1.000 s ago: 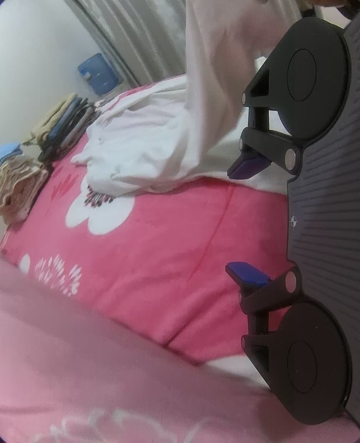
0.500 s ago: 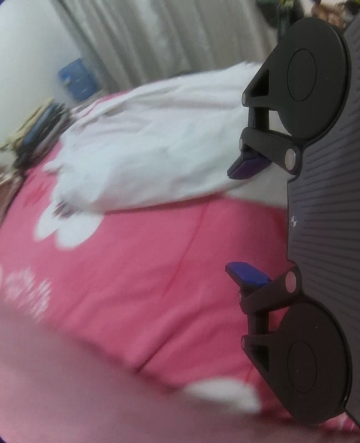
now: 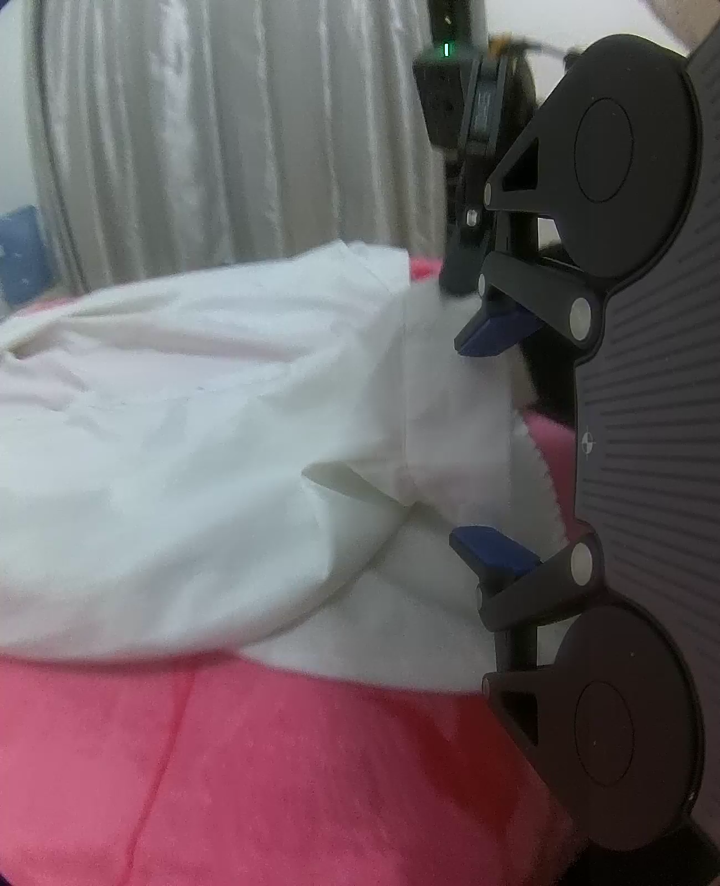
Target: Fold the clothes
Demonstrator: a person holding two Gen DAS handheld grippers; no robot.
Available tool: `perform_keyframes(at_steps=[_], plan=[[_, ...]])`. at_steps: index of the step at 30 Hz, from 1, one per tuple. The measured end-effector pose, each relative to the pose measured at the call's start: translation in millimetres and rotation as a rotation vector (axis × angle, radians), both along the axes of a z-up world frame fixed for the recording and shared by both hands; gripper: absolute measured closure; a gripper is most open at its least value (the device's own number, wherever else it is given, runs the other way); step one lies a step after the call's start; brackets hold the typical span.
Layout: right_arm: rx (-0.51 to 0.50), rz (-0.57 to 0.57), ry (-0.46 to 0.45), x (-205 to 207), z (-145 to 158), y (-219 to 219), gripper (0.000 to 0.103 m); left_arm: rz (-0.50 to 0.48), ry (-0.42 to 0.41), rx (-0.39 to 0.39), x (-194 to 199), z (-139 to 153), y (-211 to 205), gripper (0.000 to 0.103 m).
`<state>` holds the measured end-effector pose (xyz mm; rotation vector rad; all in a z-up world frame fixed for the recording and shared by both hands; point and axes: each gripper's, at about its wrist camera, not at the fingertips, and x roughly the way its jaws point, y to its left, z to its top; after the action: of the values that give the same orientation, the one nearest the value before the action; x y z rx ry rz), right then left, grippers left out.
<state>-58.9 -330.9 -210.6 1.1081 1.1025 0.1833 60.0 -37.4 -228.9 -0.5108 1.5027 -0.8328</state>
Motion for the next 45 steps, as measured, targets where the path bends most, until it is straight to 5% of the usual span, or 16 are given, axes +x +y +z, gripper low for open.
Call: perform_keyframes(at_steps=[3,7,9,17,21,24,30,35,40,45], plan=[[0.002,-0.012,-0.01,-5.7,2.4,-5.1,0.101,-0.008,0.034,-0.03,0.6,-5.3,-8.9,0.044],[-0.007,-0.03,-0.039,-4.8,8.4,-6.8,0.101,0.017,0.048,-0.085,-2.1,-2.9,-5.7,0.086],[-0.012,-0.033,-0.065,-2.1,14.0,-6.0,0.101,0.052,0.023,-0.117,-3.5,7.4,4.5,0.097],[0.037,0.082,-0.325,67.3,72.4,46.4,0.101,0.369,-0.181,-0.208,8.8,96.8,119.8,0.103],[0.125,0.206,-0.474,105.4,104.1,106.1,0.101,0.468,-0.385,-0.152,17.4,164.6,190.0,0.102],[0.159,0.289,-0.504,118.1,103.3,147.1,0.101,0.427,-0.477,-0.015,15.4,183.7,200.5,0.102],[0.13,0.37,-0.324,121.7,49.2,188.0,0.101,0.269,-0.312,0.298,5.8,127.2,188.2,0.102],[0.126,0.381,-0.135,117.7,-3.1,198.3,0.101,0.218,-0.173,0.432,4.9,92.2,198.3,0.102],[0.112,0.406,-0.111,113.3,-9.1,207.9,0.101,0.156,-0.181,0.484,2.1,98.5,199.4,0.102],[0.067,0.419,-0.136,108.3,5.3,201.9,0.101,0.105,-0.113,0.389,-5.8,106.2,186.6,0.102]])
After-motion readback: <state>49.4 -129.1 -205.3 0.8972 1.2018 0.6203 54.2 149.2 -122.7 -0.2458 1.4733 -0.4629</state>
